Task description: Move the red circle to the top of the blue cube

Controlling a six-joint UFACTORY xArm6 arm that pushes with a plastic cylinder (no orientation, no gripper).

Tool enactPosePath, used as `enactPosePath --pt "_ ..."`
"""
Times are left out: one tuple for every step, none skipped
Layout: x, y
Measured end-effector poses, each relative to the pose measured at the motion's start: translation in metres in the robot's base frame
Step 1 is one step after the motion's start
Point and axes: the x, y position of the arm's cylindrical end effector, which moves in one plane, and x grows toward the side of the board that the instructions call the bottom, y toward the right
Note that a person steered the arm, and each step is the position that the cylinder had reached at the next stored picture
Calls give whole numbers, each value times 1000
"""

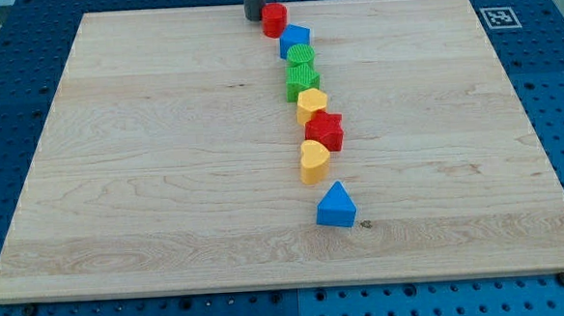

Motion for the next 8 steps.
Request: enactPosePath --pt "0 0" --pt "14 -4" --pt "25 -4" --pt "25 -4" --pt "25 -4" --pt "25 4" --pt "25 11" --pt "25 5"
